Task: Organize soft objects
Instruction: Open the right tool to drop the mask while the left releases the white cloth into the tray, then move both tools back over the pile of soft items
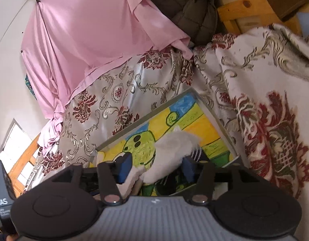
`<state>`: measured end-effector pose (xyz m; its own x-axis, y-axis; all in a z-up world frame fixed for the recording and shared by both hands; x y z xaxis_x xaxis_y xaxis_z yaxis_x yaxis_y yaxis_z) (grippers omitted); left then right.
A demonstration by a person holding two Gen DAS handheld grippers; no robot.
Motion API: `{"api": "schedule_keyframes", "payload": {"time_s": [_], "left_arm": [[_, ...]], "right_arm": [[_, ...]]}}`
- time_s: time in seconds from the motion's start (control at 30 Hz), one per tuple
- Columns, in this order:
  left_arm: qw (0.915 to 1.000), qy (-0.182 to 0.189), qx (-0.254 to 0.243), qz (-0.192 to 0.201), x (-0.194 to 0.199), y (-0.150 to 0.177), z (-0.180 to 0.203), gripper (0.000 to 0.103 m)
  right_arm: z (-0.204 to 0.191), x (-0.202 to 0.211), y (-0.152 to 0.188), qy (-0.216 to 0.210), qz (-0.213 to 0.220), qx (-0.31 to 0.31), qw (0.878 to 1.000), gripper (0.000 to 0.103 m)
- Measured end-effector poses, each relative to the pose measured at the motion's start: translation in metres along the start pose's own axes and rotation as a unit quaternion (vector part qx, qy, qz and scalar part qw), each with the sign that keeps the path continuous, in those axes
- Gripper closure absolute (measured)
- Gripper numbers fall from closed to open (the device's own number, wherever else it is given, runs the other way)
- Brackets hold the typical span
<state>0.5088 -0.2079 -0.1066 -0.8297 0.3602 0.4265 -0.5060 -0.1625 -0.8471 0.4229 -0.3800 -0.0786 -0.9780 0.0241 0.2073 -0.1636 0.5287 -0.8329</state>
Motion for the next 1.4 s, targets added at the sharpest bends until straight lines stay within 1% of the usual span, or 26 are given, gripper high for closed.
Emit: {"api": "schedule_keyframes", "payload": {"time_s": [0.07,0.1,0.23,0.3,0.37,0.47,0.53,0.67,0.77,0.9,1.0,1.23,1.33,1.4], "left_arm": [[0.9999,-0.003,0.0,0.012,0.007,-0.005,0.0,0.036],[0.9998,-0.004,0.0,0.018,0.012,-0.007,0.0,0.034],[0.9994,-0.009,0.004,0.034,0.032,-0.014,0.002,0.03],[0.9989,-0.009,0.005,0.045,0.044,-0.017,0.002,0.026],[0.9981,-0.001,0.008,0.06,0.059,-0.022,0.004,0.02],[0.9967,0.011,0.022,0.077,0.081,-0.028,0.006,0.017],[0.9957,0.017,0.022,0.088,0.098,-0.031,0.01,0.016],[0.9925,0.024,0.004,0.12,0.136,-0.037,0.02,0.008],[0.9907,0.026,-0.001,0.134,0.165,-0.036,0.026,0.007],[0.9884,0.026,0.01,0.149,0.202,-0.03,0.031,0.005],[0.9862,0.023,0.009,0.164,0.227,-0.025,0.034,0.002],[0.9812,0.012,-0.024,0.191,0.277,0.0,0.036,0.001],[0.9803,0.011,-0.042,0.193,0.292,0.015,0.036,0.001],[0.9801,0.009,-0.051,0.192,0.3,0.026,0.035,0.001]], "right_arm": [[0.0,0.005,-0.004,0.005,0.005,0.004,1.0,0.033],[0.0,0.009,-0.007,0.006,0.008,0.005,1.0,0.032],[-0.003,0.026,-0.02,0.013,0.028,0.021,0.999,0.018],[-0.006,0.037,-0.027,0.015,0.037,0.028,0.999,0.014],[-0.01,0.05,-0.032,0.012,0.044,0.03,0.999,0.009],[-0.018,0.072,-0.04,0.004,0.054,0.045,0.998,0.003],[-0.023,0.088,-0.047,0.003,0.067,0.052,0.996,0.0],[-0.032,0.123,-0.057,0.004,0.092,0.078,0.993,0.0],[-0.037,0.151,-0.057,0.015,0.114,0.115,0.987,0.0],[-0.045,0.182,-0.047,0.032,0.128,0.175,0.976,0.0],[-0.049,0.206,-0.033,0.043,0.139,0.202,0.968,0.0],[-0.05,0.269,-0.003,0.066,0.186,0.189,0.962,0.0],[-0.047,0.291,0.009,0.084,0.193,0.189,0.959,0.0],[-0.044,0.307,0.013,0.109,0.202,0.185,0.956,0.0]]}}
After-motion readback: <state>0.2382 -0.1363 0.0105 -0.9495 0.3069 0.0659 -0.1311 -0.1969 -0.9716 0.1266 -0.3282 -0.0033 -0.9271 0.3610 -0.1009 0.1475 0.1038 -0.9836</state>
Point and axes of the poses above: each gripper's, at about its wrist camera, not at the fingertips, and x roughly against the way its jaws point, z to its right, y to its underside, the point moved 10 cm from there along -x, roughly the way its jaws point, and after that the axes turned 13 degrees about z, right-handed, at the moved point
